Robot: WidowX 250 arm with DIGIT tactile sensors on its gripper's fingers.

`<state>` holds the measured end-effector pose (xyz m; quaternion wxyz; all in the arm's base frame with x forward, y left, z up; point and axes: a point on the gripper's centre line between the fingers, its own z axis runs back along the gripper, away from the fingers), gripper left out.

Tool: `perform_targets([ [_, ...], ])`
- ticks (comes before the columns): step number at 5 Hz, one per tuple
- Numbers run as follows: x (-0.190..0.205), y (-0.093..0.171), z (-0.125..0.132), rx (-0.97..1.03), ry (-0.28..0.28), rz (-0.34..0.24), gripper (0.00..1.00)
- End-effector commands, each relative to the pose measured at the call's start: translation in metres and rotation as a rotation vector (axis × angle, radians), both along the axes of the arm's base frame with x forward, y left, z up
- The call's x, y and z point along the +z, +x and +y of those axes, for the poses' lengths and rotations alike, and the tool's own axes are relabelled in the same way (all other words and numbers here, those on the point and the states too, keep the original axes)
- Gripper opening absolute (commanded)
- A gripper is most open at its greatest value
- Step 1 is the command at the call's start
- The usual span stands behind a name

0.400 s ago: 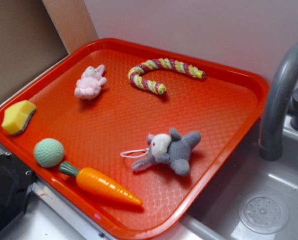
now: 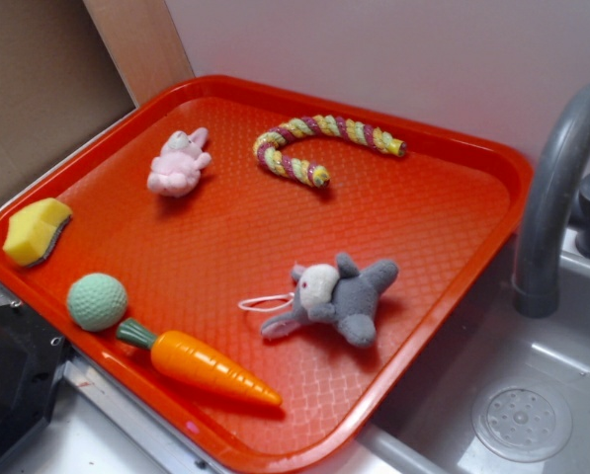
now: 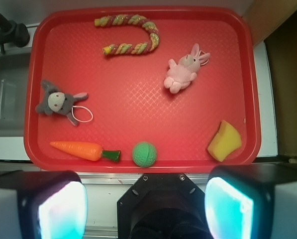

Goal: Grab the green sponge.

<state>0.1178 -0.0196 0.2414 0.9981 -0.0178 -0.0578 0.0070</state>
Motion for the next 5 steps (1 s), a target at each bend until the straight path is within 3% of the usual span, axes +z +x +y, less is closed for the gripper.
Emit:
perform_targets([
  [1,-0.028,0.041,0.065,0.375,0.024,-0.098,1.00],
  [3,-0.091,0.055,0.120,0.464,0.100,-0.088,1.00],
  [4,-0.135,0.045,0.140,0.396,0.128,0.010,1.00],
  [5,-0.158,0.036,0.140,0.337,0.103,0.092,1.00],
])
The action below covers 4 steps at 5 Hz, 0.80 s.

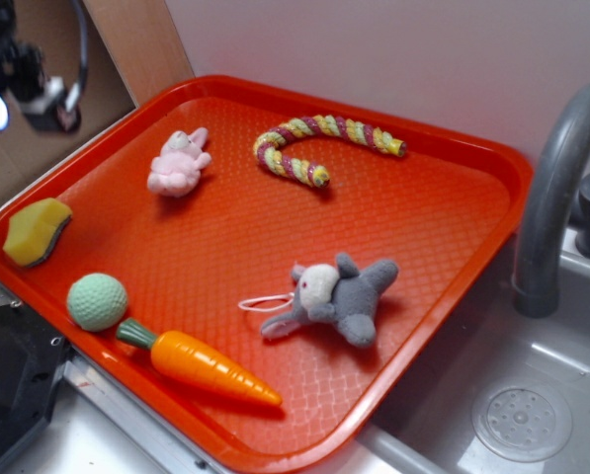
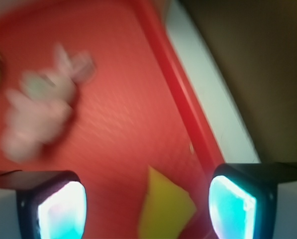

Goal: Grab the green sponge.

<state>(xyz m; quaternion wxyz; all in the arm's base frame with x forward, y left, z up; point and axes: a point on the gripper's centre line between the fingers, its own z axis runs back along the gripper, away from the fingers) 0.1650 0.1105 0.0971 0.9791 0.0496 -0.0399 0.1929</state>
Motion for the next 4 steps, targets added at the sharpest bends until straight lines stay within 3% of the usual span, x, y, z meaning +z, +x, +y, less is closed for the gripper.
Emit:
perform_targets([
  [1,-0.028,-0.016,0.012,-0.116,-0.079,0.142,1.00],
  [2,-0.038,-0.021,0.005,-0.226,-0.135,0.234,1.00],
  [3,-0.050,-0.024,0.001,-0.276,-0.123,0.289,1.00],
  [4,-0.056,-0.020,0.000,-0.254,-0.078,0.305,1.00],
])
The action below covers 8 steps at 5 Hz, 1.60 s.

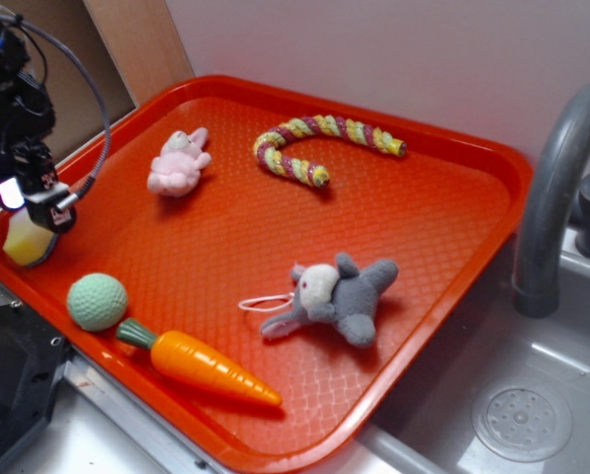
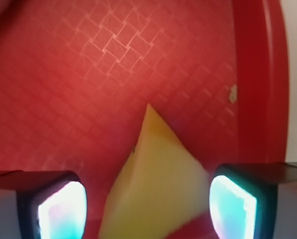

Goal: Grab the green sponge.

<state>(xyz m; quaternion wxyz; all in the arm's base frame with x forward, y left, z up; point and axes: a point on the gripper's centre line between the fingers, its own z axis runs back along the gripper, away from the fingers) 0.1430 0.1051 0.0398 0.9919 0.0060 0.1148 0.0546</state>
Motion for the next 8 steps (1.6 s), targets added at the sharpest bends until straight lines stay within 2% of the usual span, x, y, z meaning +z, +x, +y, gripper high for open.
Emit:
perform_targets([
  [1,0.000,0.005,0.009,0.060,0.112,0.031,1.00],
  [2,0.000,0.006,0.007,0.062,0.108,0.024,0.00],
  [3,0.000,0.009,0.006,0.056,0.106,0.022,0.00],
  [4,0.007,0.011,-0.002,0.044,0.147,-0.028,0.00],
  [5,0.030,0.019,-0.024,0.008,0.194,-0.125,0.00],
  [6,0.069,0.025,-0.055,-0.020,0.167,-0.205,0.00],
  [7,0.113,0.033,-0.086,-0.073,0.103,-0.227,0.00],
  [8,0.157,0.047,-0.116,-0.134,0.059,-0.281,0.00],
])
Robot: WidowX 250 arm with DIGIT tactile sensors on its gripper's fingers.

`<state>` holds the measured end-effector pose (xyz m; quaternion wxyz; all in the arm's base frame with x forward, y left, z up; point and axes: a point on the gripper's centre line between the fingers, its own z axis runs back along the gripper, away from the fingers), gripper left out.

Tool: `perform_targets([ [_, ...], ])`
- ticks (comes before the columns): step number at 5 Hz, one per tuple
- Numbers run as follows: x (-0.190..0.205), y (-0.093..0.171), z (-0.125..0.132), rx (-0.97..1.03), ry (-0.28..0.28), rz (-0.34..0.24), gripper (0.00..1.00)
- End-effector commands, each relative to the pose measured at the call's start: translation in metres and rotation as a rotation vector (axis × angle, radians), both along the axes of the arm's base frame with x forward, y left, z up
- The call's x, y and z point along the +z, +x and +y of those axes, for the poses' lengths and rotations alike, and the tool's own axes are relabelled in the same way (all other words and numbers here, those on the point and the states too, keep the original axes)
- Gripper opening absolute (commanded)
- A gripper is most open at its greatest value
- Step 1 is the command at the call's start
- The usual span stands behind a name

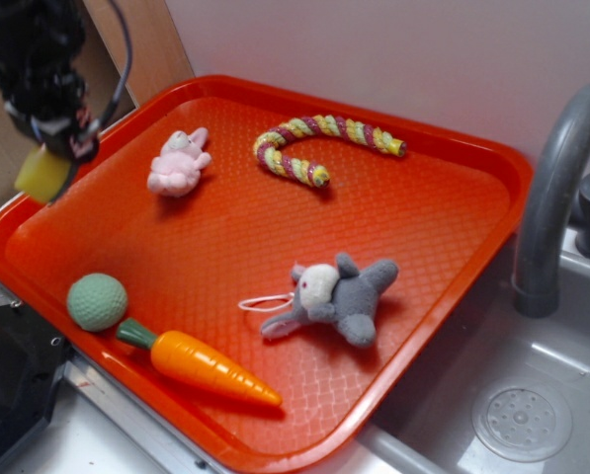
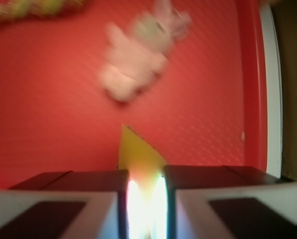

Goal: Grab the green sponge.

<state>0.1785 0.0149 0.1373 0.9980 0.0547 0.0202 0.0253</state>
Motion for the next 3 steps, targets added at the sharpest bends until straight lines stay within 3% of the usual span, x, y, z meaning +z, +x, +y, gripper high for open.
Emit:
perform_targets([
  [1,0.087,0.024,-0.042,-0.141,-0.057,-0.148,0.00],
  [2,0.103,0.042,-0.060,-0.327,-0.039,-0.205,0.00],
  [3,0.100,0.054,-0.058,-0.345,-0.017,-0.239,0.00],
])
